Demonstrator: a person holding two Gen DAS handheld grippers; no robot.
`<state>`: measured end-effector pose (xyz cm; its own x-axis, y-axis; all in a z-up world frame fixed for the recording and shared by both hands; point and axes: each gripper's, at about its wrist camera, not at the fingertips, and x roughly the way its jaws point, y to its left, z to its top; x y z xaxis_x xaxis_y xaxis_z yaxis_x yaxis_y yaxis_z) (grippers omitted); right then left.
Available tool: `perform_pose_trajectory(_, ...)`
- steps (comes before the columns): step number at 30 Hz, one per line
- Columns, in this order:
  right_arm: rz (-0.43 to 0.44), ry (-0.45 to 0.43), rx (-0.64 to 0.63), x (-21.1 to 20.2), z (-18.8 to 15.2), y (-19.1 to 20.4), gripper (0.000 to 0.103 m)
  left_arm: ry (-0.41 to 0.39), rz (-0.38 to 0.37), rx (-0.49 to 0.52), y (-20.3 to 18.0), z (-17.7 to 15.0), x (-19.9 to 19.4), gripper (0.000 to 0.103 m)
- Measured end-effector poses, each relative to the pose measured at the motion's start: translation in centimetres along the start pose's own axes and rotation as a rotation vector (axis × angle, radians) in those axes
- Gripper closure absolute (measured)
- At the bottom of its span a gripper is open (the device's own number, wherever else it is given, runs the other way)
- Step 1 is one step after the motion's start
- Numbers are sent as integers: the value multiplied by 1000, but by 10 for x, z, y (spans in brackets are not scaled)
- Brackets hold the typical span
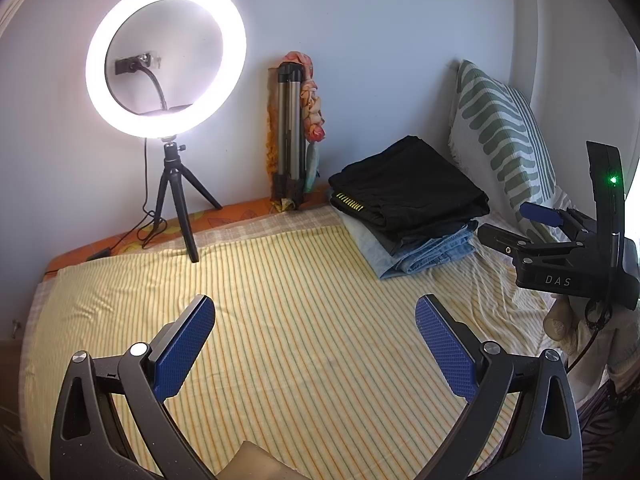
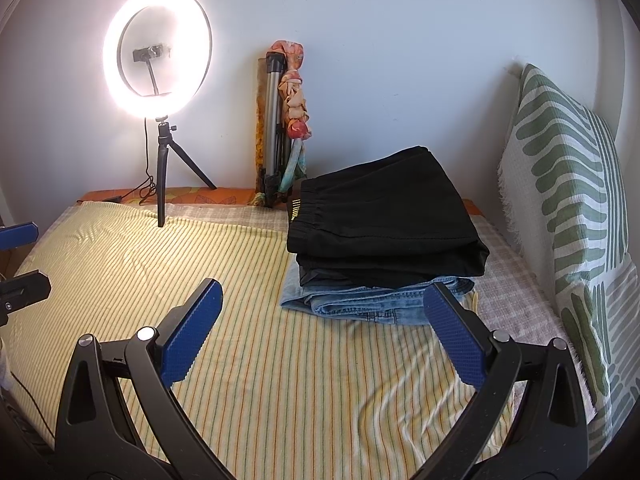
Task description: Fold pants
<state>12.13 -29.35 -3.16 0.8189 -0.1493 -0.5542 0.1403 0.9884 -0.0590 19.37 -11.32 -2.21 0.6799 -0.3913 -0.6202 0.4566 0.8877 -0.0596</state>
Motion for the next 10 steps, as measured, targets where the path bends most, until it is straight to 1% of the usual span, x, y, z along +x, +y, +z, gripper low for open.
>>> perform_pose_trajectory(4, 3, 2, 0, 0, 1, 0, 1, -2, -3, 1, 0, -1, 1, 3)
perform_pose_trajectory(8, 4, 2, 1, 0, 0, 0, 1, -31, -8, 16, -1, -3, -4, 3)
perform_pose_trajectory(10, 7, 5, 4, 1, 1, 0, 1, -33, -9, 14, 0, -2, -4, 3)
